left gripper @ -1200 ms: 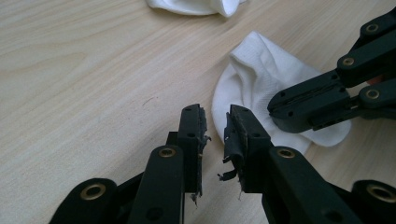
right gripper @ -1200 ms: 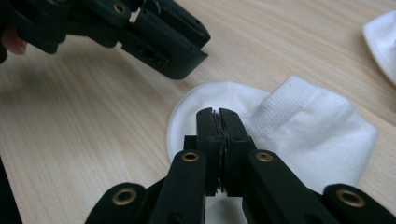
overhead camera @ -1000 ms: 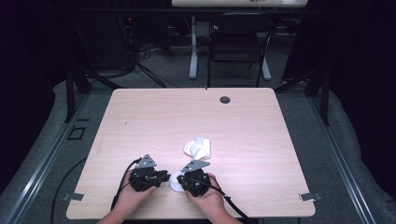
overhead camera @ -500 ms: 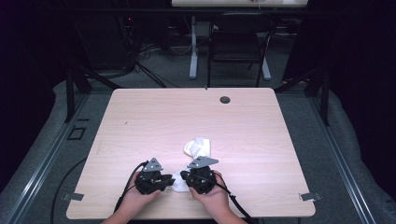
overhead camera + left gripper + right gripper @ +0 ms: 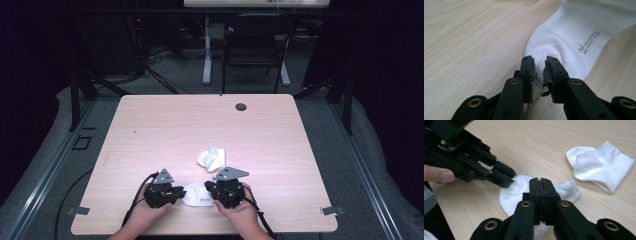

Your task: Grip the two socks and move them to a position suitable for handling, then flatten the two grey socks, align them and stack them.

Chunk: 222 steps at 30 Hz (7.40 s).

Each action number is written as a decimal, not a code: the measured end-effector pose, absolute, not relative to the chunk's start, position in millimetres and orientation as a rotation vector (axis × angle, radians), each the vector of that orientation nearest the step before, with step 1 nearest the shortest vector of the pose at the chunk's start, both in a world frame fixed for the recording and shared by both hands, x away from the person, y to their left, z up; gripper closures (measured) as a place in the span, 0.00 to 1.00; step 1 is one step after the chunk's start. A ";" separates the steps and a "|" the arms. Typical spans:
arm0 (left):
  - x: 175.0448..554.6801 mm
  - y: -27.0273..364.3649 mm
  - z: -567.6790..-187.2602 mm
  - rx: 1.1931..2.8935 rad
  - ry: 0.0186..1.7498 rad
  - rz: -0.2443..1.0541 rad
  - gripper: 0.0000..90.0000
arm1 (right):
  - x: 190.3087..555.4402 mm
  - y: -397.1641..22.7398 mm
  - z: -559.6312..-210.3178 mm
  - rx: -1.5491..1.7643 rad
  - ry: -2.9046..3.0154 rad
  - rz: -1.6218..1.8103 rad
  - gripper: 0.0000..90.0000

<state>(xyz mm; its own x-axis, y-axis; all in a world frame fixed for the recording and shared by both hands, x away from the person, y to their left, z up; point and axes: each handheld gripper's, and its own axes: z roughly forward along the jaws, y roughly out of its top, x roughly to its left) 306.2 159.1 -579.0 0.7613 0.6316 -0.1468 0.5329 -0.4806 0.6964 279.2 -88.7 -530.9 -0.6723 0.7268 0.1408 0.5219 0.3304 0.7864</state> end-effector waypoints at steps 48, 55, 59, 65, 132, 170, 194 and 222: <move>299.5 162.7 -577.0 2.209 0.897 0.155 0.97 | 277.1 -150.1 -556.1 1.317 2.360 1.116 0.90; 299.9 162.6 -577.0 2.209 0.898 0.153 0.97 | 274.5 -140.0 -548.5 1.212 2.345 1.207 0.92; 300.2 162.8 -577.0 2.211 0.896 0.154 0.97 | 277.5 -128.1 -557.6 1.172 2.403 1.145 0.93; 300.7 163.2 -577.0 2.211 0.893 0.148 0.97 | 286.0 -131.7 -569.3 1.256 2.425 1.064 0.93; 309.5 182.5 -566.7 2.069 0.928 0.216 0.69 | 290.8 -144.8 -563.6 1.148 2.392 1.180 0.64; 320.1 194.3 -564.2 2.028 0.982 0.235 0.53 | 386.3 -74.3 -531.5 1.221 2.415 0.964 0.63; 321.1 192.6 -565.8 2.038 0.979 0.228 0.53 | 394.1 -53.5 -551.5 1.220 2.433 0.827 0.84; 323.4 191.3 -567.2 2.037 0.984 0.238 0.55 | 376.1 -65.4 -518.6 1.276 2.399 1.056 0.98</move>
